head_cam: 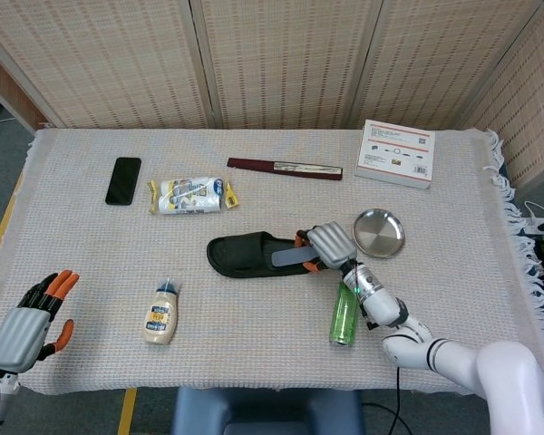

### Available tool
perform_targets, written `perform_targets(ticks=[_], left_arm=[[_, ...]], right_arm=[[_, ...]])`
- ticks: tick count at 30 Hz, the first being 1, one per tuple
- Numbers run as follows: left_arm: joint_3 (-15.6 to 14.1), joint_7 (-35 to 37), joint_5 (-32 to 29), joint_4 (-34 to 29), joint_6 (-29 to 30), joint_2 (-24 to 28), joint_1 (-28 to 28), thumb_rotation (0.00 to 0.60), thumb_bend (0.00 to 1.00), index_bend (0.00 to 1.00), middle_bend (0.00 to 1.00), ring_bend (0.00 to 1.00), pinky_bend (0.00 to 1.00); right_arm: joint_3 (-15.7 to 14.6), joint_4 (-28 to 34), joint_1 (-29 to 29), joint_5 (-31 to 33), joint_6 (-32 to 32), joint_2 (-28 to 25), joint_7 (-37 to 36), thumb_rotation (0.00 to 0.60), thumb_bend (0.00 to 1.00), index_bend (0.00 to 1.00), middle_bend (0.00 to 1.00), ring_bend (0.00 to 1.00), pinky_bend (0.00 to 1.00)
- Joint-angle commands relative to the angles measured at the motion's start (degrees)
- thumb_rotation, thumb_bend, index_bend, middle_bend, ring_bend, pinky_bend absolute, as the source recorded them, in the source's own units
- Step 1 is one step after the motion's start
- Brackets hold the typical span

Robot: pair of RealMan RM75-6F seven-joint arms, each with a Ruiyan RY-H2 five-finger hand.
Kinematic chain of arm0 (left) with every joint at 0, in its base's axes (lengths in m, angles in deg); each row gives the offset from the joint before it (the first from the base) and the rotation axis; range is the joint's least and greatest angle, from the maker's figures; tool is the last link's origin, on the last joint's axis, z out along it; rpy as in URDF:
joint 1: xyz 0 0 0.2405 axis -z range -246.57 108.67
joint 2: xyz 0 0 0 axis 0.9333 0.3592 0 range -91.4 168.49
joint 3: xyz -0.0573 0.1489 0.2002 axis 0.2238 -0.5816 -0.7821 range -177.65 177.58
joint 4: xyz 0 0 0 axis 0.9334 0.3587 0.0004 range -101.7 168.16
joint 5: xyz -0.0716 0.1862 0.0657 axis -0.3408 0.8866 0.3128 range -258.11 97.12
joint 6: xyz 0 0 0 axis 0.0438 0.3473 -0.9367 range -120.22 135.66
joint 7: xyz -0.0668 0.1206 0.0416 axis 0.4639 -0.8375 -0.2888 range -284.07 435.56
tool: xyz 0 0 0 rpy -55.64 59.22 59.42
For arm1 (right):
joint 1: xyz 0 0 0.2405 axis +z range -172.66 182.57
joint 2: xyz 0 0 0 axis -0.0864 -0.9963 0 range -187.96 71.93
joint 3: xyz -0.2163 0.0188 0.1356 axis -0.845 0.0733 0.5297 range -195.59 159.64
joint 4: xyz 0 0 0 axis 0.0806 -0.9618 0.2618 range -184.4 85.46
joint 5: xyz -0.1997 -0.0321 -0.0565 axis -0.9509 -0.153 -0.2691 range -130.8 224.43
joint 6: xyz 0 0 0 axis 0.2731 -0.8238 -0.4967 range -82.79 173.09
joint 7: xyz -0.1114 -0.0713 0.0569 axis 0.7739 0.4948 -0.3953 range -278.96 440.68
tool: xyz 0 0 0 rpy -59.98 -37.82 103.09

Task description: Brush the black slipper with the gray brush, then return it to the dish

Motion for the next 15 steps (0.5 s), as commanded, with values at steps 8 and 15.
perform_targets(ticks=[8,15], left_arm=[[0.0,0.3,0.0,0.1,-0.1,0.0,0.1,0.6,0.54,0.0,0.0,0.0,0.15],[0.0,0.1,-0.1,0.1,-0.6,-0.1,0.3,0.6,0.54,0.0,0.0,0.0,0.15]], right_arm=[[2.1,-10.0,-1.4,0.1,-6.1,9.9,-8.5,0.6,0.53,0.89,0.56,0.5,0.87],[3.2,-15.5,0.5,0.5,-5.5,15.4,-10.0,0.6,0.53,0.89,0.56,0.5,0.87]])
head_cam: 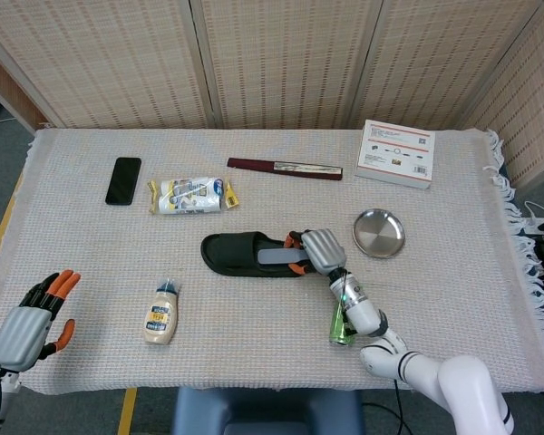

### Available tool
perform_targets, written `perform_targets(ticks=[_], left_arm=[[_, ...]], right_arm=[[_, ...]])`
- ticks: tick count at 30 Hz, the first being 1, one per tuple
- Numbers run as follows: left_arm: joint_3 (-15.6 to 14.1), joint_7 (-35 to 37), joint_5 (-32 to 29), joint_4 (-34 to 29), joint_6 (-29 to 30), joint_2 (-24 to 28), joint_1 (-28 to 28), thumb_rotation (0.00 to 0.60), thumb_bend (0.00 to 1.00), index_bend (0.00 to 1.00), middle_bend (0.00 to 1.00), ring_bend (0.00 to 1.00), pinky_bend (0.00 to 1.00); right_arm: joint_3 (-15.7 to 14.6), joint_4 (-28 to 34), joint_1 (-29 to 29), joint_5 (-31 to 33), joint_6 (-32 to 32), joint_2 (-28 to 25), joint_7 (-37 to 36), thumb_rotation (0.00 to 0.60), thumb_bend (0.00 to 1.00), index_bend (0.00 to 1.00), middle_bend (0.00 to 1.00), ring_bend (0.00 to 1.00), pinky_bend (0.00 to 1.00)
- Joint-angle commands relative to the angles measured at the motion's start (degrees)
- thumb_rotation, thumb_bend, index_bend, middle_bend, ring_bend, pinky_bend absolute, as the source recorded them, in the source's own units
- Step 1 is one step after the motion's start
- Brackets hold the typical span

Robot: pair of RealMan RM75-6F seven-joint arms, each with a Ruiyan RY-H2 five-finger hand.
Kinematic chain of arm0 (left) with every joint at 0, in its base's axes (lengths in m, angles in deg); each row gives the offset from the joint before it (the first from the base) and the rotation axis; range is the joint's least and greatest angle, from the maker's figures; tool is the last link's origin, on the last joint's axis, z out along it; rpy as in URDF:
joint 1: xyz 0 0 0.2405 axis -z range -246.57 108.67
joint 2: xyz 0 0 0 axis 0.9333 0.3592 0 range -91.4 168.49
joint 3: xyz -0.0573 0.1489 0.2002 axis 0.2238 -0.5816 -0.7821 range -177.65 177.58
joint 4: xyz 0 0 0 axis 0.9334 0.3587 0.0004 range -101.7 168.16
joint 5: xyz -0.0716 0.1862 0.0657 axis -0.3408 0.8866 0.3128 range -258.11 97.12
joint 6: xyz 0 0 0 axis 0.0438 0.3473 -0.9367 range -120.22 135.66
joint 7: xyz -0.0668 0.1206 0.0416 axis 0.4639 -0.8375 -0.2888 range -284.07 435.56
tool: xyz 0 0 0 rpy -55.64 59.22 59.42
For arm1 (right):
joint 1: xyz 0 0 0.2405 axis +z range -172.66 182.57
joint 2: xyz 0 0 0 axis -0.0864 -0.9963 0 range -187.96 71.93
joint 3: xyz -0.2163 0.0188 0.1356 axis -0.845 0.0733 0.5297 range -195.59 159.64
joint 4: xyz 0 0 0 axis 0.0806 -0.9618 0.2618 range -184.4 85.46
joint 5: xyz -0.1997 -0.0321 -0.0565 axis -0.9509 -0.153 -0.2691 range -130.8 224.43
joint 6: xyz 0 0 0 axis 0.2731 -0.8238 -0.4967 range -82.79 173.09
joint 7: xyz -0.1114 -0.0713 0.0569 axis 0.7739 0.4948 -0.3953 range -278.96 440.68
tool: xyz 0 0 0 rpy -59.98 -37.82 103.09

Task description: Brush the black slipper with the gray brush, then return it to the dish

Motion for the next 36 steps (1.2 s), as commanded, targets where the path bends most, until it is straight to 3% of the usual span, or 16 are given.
perform_targets(ticks=[1,8,21,26,36], left_arm=[[0.0,-0.1,0.0,0.0,0.1,0.0,0.0,0.6,0.54,0.0,0.0,0.0,0.15],[0.0,0.2,-0.2,0.2,-0.1,0.0,0.0,0.6,0.54,0.0,0.0,0.0,0.15],[-0.1,-0.3,0.0,0.0,-0.2,-0.2,0.0,0.6,0.54,0.0,0.0,0.0,0.15],[-0.1,-0.5,-0.1,0.0,-0.6,-0.3,0.2,0.6,0.54,0.0,0.0,0.0,0.15],[-0.1,-0.1,0.0,0.1,-0.5,-0.2,0.3,0.6,0.54,0.0,0.0,0.0,0.15]], right_arm=[[1.0,-2.3,1.2,0.2,0.0,2.5,-1.0,0.6,0.53,0.89,0.56,0.5,0.87],[1.8,-3.9,2.9,-0.2,0.0,4.0,-1.0,0.6,0.52,0.89,0.56,0.5,0.87],[-1.5,-2.4,-0.8,-1.6,-0.7,-2.4,3.6,0.6,0.53,0.89,0.56,0.5,0.87],[-1.2,-1.0,-1.0,-1.4,-0.8,-3.5,3.5,0.6,0.53,0.89,0.56,0.51,0.87],[1.1,0.2,2.2,0.0,1.8,-0.2,3.8,0.6,0.52,0.89,0.56,0.5,0.87]])
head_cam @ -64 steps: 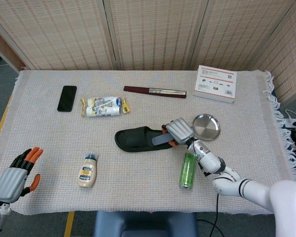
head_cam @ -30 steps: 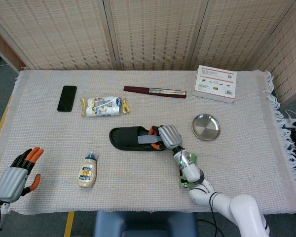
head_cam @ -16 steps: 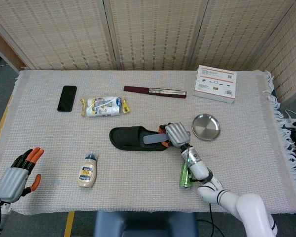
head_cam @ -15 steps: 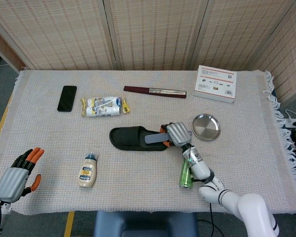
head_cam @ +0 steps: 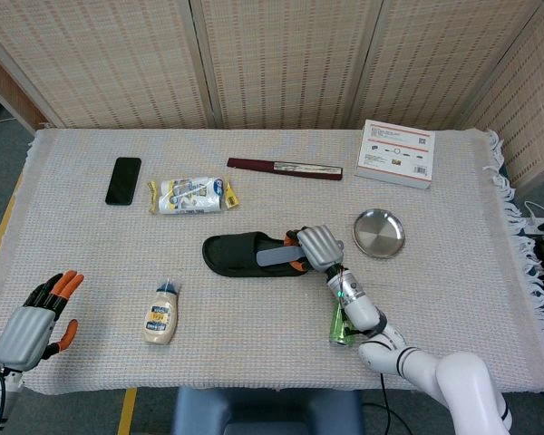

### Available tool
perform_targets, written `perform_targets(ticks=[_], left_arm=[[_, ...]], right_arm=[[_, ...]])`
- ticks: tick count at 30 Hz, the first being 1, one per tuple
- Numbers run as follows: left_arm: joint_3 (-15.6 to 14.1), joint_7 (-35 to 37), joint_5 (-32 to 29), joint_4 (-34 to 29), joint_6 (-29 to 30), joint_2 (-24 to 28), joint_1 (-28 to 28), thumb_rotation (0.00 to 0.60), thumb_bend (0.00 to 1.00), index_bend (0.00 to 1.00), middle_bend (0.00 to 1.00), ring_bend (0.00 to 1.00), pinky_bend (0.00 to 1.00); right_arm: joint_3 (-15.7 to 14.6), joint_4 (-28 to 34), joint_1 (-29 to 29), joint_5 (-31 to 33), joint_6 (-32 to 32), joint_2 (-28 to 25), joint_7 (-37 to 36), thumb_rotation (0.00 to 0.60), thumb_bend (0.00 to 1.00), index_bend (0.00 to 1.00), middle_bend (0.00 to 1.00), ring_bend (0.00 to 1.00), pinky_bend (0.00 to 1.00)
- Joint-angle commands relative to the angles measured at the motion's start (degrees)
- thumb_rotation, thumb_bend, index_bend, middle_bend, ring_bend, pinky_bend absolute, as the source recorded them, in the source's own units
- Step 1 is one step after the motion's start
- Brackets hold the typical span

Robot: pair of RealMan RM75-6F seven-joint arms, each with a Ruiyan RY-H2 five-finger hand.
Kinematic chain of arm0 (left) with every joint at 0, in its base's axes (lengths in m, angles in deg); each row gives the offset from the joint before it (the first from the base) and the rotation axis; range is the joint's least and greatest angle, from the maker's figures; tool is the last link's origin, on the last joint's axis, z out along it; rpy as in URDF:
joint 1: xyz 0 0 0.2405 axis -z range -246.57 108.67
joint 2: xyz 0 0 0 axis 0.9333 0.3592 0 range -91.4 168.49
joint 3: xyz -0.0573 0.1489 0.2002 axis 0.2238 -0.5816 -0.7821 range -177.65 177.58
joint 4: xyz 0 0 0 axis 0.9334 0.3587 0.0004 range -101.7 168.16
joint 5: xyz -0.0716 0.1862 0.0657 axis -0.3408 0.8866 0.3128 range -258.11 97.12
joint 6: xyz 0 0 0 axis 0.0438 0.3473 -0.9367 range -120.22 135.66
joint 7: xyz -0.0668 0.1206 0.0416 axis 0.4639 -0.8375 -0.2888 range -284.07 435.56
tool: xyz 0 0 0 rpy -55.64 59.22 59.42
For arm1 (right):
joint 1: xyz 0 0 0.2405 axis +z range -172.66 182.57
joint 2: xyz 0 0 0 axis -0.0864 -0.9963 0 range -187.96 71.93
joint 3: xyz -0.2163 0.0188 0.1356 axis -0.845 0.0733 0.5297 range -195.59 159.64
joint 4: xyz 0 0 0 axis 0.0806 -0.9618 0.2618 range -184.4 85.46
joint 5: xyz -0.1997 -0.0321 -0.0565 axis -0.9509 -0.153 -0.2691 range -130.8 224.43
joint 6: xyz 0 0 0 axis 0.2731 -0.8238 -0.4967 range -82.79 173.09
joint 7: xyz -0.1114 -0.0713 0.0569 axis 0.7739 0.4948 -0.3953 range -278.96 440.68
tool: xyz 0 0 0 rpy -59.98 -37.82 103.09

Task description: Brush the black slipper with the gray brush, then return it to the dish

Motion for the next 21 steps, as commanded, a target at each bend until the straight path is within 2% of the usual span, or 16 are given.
perform_targets(ticks=[1,10,21], left_arm=[[0.0,0.2,0.0,0.0,0.1,0.1,0.0,0.6,0.54,0.0,0.0,0.0,0.15],[-0.2,0.3,0.3,0.0,0.2,0.2,-0.1,0.6,0.54,0.0,0.0,0.0,0.15],[-0.3,-0.1,0.3,-0.2,-0.2,0.0,0.1,0.6,0.54,0.0,0.0,0.0,0.15]], right_arm=[[0.7,-0.1,0.8,0.5,0.6,0.8,0.1,0.6,0.52,0.89,0.56,0.5,0.87],[0.8,0.0,0.8,1.6,2.2,0.5,2.4,0.6,0.53,0.89,0.56,0.5,0.87],[-0.8,2.6,-2.1,2.8,3.9,-5.7,7.1,0.6,0.53,0.89,0.57,0.51,0.87]])
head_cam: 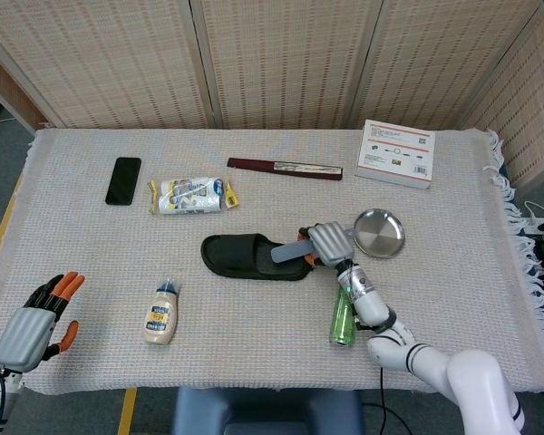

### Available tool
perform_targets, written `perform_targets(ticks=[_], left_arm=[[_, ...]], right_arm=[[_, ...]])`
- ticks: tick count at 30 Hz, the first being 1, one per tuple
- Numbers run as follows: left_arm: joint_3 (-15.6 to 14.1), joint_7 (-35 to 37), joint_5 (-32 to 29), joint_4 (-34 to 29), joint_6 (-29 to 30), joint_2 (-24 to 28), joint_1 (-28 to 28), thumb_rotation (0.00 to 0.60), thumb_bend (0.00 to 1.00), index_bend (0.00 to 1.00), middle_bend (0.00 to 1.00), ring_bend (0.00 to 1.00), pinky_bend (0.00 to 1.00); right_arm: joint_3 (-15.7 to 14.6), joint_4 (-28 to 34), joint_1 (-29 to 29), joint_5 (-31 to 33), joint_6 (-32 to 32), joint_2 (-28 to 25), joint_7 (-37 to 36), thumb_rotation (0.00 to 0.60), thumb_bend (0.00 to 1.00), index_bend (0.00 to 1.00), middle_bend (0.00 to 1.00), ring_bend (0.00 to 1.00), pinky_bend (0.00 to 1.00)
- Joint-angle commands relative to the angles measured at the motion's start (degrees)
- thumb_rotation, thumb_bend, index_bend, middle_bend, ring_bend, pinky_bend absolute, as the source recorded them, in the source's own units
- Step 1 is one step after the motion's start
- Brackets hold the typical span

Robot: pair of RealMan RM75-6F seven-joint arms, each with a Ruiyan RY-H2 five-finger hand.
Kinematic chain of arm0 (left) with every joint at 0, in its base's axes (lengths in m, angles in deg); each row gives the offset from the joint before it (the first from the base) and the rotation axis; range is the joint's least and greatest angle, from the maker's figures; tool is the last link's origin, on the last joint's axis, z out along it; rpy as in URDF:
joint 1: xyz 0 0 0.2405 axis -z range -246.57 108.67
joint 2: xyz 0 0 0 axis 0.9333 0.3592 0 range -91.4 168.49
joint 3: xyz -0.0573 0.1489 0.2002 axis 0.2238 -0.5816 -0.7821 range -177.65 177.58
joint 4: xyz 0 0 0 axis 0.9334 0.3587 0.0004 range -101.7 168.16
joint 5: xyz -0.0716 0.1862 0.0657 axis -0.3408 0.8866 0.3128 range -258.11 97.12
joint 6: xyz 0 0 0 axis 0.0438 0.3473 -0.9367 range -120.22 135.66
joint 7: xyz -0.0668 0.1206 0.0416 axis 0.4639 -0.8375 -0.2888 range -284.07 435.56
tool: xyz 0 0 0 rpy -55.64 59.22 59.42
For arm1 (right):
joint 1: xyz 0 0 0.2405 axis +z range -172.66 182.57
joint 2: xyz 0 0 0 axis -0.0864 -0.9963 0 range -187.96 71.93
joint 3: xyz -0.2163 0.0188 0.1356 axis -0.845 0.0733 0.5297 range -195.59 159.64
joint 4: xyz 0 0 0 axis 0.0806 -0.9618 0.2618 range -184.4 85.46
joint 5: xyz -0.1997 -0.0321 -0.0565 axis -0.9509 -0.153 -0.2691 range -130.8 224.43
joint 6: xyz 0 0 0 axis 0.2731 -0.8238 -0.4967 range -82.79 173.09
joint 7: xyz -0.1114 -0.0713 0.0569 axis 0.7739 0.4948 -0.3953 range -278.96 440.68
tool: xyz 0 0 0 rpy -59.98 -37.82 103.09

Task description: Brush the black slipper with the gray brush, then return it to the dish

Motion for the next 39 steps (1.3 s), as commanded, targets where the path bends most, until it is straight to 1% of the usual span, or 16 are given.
perform_targets(ticks=[1,7,12,16,20,25,32,39], left_arm=[[0.0,0.0,-0.1,0.0,-0.1,0.0,0.1,0.6,0.54,0.0,0.0,0.0,0.15],[0.0,0.1,-0.3,0.0,-0.7,-0.1,0.4,0.6,0.54,0.0,0.0,0.0,0.15],[0.0,0.3,-0.3,0.1,-0.8,-0.1,0.4,0.6,0.54,0.0,0.0,0.0,0.15],[0.0,0.4,-0.2,0.0,-0.5,0.1,0.3,0.6,0.54,0.0,0.0,0.0,0.15],[0.0,0.9,0.0,0.1,-0.1,0.3,0.2,0.6,0.54,0.0,0.0,0.0,0.15],[-0.2,0.8,0.4,0.0,0.2,0.3,0.1,0.6,0.54,0.0,0.0,0.0,0.15],[-0.3,0.0,0.5,-0.3,0.0,0.0,0.1,0.6,0.54,0.0,0.0,0.0,0.15],[-0.3,-0.5,0.4,-0.4,-0.3,-0.2,0.3,0.6,0.54,0.0,0.0,0.0,0.15]], right_arm=[[-0.4,0.9,-0.9,0.6,0.8,-1.7,1.0,0.6,0.53,0.89,0.57,0.51,0.87],[-0.3,2.6,-0.9,0.8,1.3,-2.8,1.5,0.6,0.53,0.89,0.57,0.51,0.87],[-0.1,3.4,0.4,0.5,1.6,-1.9,2.7,0.6,0.53,0.89,0.57,0.51,0.87],[0.3,3.3,1.2,0.7,1.8,-0.9,4.3,0.6,0.52,0.89,0.57,0.51,0.87],[0.0,2.8,1.2,1.1,2.3,-1.0,6.0,0.6,0.52,0.89,0.57,0.51,0.87],[-0.9,2.7,-0.1,1.6,2.6,-2.5,7.6,0.6,0.53,0.89,0.57,0.51,0.87],[-1.6,4.1,-2.0,2.4,2.9,-5.7,8.4,0.6,0.53,0.89,0.57,0.51,0.87],[-0.7,7.3,-2.3,2.2,1.4,-7.4,7.0,0.6,0.53,0.89,0.57,0.51,0.87]])
